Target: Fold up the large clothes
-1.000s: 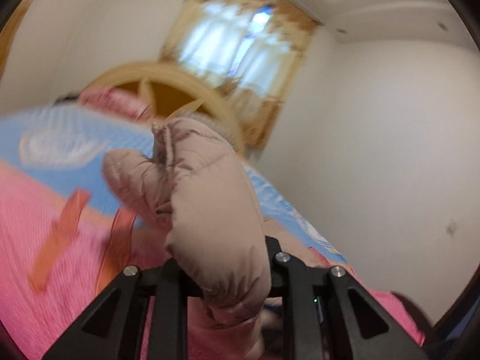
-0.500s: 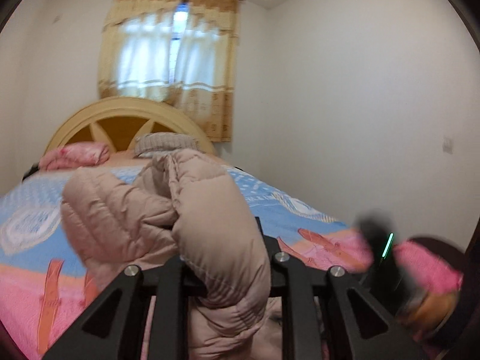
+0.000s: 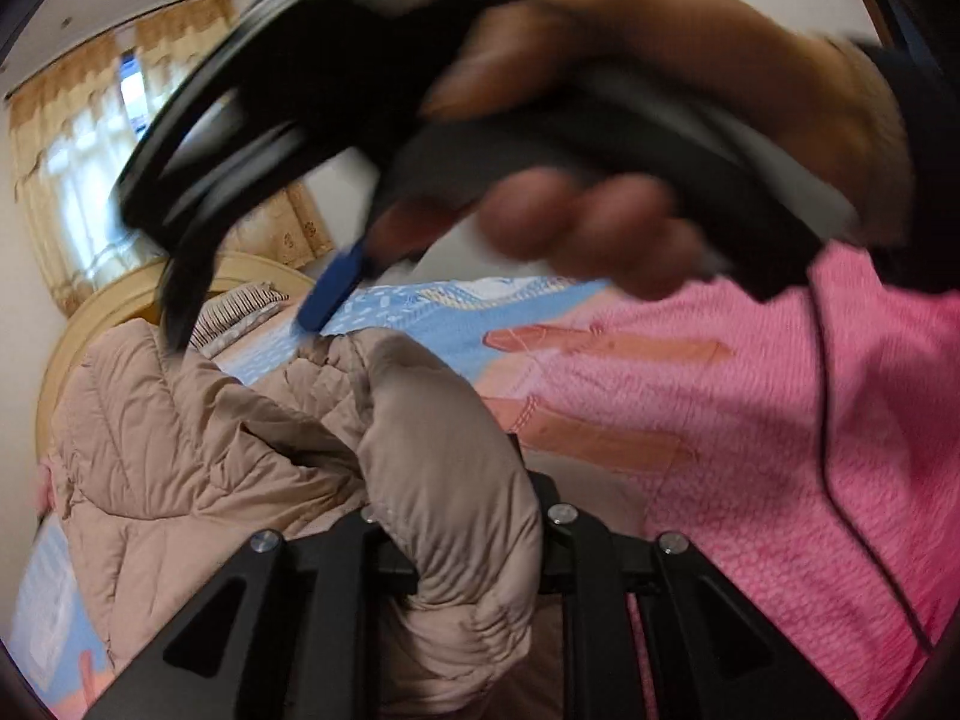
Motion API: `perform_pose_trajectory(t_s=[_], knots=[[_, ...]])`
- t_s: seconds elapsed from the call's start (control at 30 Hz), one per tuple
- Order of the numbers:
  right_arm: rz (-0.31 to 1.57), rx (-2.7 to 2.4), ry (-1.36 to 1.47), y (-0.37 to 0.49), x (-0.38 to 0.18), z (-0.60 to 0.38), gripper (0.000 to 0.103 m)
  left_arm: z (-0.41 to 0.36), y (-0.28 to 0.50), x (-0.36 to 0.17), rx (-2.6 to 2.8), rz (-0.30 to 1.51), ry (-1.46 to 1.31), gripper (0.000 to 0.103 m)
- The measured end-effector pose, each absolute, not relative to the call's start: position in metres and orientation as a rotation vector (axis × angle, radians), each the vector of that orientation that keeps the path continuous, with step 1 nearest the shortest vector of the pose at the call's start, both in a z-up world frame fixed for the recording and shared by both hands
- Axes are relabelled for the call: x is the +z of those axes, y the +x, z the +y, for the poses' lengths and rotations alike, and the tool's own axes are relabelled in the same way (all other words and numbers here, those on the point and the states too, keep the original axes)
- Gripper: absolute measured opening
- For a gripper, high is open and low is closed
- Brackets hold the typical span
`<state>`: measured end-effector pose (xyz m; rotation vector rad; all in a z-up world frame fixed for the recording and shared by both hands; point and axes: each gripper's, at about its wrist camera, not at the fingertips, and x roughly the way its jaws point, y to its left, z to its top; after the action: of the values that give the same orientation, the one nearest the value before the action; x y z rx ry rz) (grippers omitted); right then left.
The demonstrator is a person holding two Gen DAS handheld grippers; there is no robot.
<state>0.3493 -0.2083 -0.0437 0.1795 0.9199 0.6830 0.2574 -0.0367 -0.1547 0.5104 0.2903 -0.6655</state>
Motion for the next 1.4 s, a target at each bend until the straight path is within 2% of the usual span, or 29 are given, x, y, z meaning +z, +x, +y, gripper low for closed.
perform_pose_trajectory(t_s=[0.07, 0.1, 0.13, 0.17, 0.23, 0.3, 0.37, 0.57, 0.63, 0.77, 0.93, 1.03, 1.13, 1.23, 1.3, 1.4], knots=[[0.998, 0.727, 0.165, 0.36, -0.06, -0.19, 0.071, -0.038, 0.252, -0.155, -0.659, 0.288, 0.534, 0.019], [1.01, 0.765, 0.157, 0.361, -0.066, -0.181, 0.066, -0.035, 0.25, -0.153, -0.653, 0.289, 0.542, 0.021], [1.017, 0.791, 0.151, 0.36, -0.069, -0.176, 0.031, -0.032, 0.248, -0.151, -0.628, 0.283, 0.546, 0.023], [1.014, 0.782, 0.143, 0.357, -0.071, -0.172, 0.016, -0.031, 0.246, -0.148, -0.616, 0.279, 0.546, 0.028], [1.012, 0.76, 0.165, 0.358, -0.074, -0.176, 0.011, -0.025, 0.235, -0.141, -0.613, 0.276, 0.559, 0.045], [1.007, 0.723, 0.187, 0.358, -0.075, -0.185, 0.01, -0.017, 0.217, -0.135, -0.592, 0.24, 0.58, 0.085], [1.004, 0.684, 0.182, 0.36, -0.078, -0.194, 0.009, -0.002, 0.194, -0.127, -0.588, 0.187, 0.572, 0.097], [0.991, 0.591, 0.168, 0.353, -0.087, -0.225, 0.008, 0.067, 0.183, -0.083, -0.558, 0.234, 0.388, 0.097], [0.99, 0.555, 0.16, 0.348, -0.094, -0.231, 0.008, 0.095, 0.195, -0.063, -0.499, 0.218, 0.291, 0.103], [0.998, 0.525, 0.186, 0.342, -0.106, -0.242, 0.008, 0.129, 0.256, -0.033, -0.288, 0.238, 0.15, 0.103], [1.001, 0.469, 0.21, 0.335, -0.112, -0.253, 0.008, 0.106, 0.333, -0.075, -0.289, 0.475, 0.193, 0.103], [0.966, 0.392, 0.19, 0.327, -0.101, -0.256, 0.008, 0.082, 0.328, -0.107, -0.312, 0.542, 0.279, 0.101], [0.817, 0.258, 0.163, 0.314, -0.062, -0.261, 0.01, 0.068, 0.308, -0.111, -0.302, 0.502, 0.313, 0.098], [0.687, 0.344, 0.265, 0.313, -0.032, -0.26, 0.01, 0.066, 0.302, -0.105, -0.314, 0.508, 0.313, 0.098], [0.659, 0.471, 0.326, 0.324, -0.027, -0.25, 0.01, 0.062, 0.304, -0.109, -0.317, 0.51, 0.307, 0.098], [0.713, 0.546, 0.367, 0.355, -0.053, -0.233, 0.01, 0.067, 0.309, -0.11, -0.306, 0.498, 0.308, 0.098]])
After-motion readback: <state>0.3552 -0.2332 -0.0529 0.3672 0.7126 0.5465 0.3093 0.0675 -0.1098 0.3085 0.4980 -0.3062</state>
